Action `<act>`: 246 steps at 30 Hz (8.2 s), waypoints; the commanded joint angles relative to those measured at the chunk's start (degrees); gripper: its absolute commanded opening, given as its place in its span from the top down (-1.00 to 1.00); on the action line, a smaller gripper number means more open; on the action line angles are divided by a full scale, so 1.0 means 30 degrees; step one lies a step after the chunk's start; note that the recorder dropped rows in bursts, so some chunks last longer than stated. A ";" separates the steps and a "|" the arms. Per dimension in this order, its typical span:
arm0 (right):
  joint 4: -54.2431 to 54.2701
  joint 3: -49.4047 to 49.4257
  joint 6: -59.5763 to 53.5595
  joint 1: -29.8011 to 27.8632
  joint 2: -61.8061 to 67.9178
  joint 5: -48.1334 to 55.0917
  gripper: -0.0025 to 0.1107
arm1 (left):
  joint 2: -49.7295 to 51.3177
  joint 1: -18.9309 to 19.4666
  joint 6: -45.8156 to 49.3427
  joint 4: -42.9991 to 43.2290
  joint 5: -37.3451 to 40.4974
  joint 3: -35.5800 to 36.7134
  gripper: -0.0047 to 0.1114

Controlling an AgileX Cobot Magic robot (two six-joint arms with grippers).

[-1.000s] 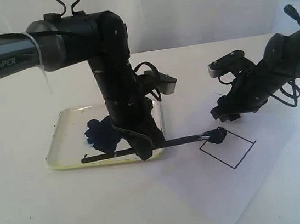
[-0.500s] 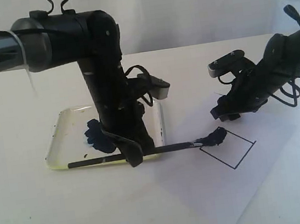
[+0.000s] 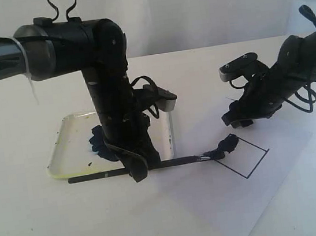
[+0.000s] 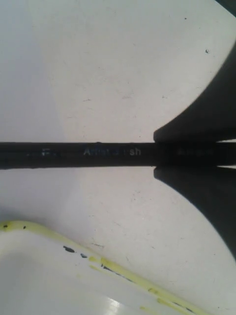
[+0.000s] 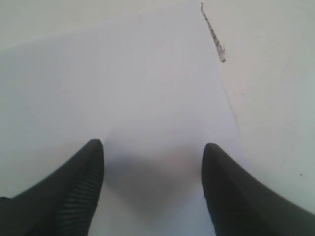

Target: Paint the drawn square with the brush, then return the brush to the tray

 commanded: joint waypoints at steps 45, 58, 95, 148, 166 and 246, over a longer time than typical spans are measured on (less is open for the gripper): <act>-0.0080 -0.0008 -0.0903 -0.0010 0.0146 -0.0113 -0.02 | -0.0194 -0.0067 0.0301 -0.1187 -0.1785 0.0133 0.92; -0.0046 -0.0008 -0.0903 -0.0010 0.0146 -0.0041 -0.02 | 0.0523 -0.0067 0.0262 -0.1187 -0.1866 0.0133 0.92; -0.0009 -0.0008 -0.0903 -0.0010 0.0146 -0.0041 -0.02 | -0.0350 -0.0067 0.0208 -0.0152 -0.2293 0.0095 0.92; -0.0046 -0.0008 -0.0911 -0.0010 0.0146 -0.0210 -0.02 | -0.0454 -0.0067 0.0230 -0.1588 -0.1448 0.0096 0.92; -0.0046 -0.0875 -0.0502 -0.0047 -0.0530 -0.1345 -0.02 | -0.0299 -0.0067 0.0281 -0.1985 -0.3314 0.0096 0.92; -0.0069 -0.0875 0.0753 -0.0979 0.1118 -0.0962 0.37 | 0.2683 -0.0826 -0.1119 -0.2746 -0.1669 -0.3047 0.92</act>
